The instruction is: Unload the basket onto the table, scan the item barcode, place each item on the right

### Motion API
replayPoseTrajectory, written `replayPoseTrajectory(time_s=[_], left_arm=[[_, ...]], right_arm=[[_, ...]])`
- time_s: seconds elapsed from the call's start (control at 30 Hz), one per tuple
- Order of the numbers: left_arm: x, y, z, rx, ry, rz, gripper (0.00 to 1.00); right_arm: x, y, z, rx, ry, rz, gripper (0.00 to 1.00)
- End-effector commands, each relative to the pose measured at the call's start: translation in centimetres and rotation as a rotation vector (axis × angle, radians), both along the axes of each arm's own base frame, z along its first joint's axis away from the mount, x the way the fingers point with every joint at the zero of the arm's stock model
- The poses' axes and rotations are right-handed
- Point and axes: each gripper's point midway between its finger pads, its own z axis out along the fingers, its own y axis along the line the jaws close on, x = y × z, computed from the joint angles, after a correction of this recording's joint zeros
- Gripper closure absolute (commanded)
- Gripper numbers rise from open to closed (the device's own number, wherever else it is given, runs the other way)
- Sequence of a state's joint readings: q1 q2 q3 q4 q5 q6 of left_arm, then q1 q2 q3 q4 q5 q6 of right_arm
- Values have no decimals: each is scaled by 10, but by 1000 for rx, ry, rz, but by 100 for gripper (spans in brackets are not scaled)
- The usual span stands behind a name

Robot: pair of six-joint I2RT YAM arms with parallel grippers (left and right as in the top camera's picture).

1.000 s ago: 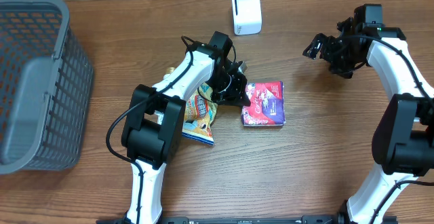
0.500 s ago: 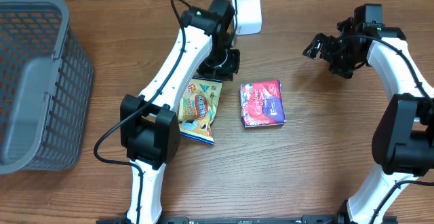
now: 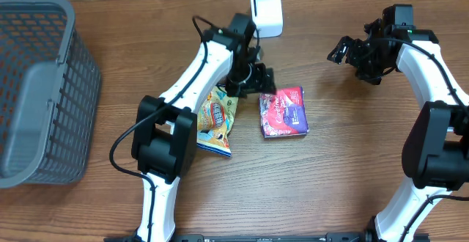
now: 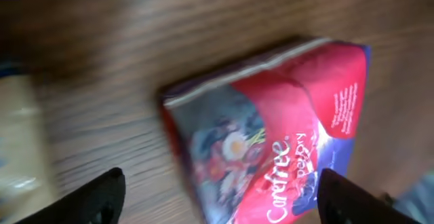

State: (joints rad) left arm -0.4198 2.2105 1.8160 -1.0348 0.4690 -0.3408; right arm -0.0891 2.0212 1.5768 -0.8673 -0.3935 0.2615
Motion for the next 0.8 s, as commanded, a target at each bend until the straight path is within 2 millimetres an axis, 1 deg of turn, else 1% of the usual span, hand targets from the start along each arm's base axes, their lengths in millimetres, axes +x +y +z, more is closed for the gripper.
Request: replayPoseTrajectory(time_s=[0.0,0.13,0.27,0.33,0.4,0.43,0.47,0.5,0.57,0.6,0.63,0.7,0.73,0.77], left_arm=[[-16,-17,0,-121,50,-34,17],[-22,-13,-14,-107,72,-24,27],[-26,-12,-26,-103,82,-7,47],[-26,-12,-30,-100,100,26,52],[-26,-12,-32,-100,105,40,51],[-26,-12,-32,-101,104,43,49],[-26,-12,-32,-101,104,44,44],[-25,-13,-32,-102,102,43,36],[-26,-17,-33,-105,96,34,24],[-26,-19,-33,-106,96,35,20],[-26,-20,-35,-106,97,37,20],[-28,-23,-40,-102,110,48,29],[-28,-24,-41,-101,116,53,36],[-28,-24,-43,-98,123,60,47]], right_arm=[[1,1,-1,7,-1,2,0],[1,1,-1,7,-1,2,0],[1,1,-1,7,-1,2,0],[1,1,-1,7,-1,2,0],[1,1,-1,7,-1,2,0],[1,1,-1,7,0,2,0],[1,1,-1,7,-1,2,0],[1,1,-1,7,-1,2,0],[1,1,-1,7,-1,2,0],[1,1,-1,7,-1,2,0],[1,1,-1,7,-1,2,0],[1,1,-1,7,-1,2,0],[1,1,-1,7,0,2,0],[1,1,-1,7,-1,2,0]])
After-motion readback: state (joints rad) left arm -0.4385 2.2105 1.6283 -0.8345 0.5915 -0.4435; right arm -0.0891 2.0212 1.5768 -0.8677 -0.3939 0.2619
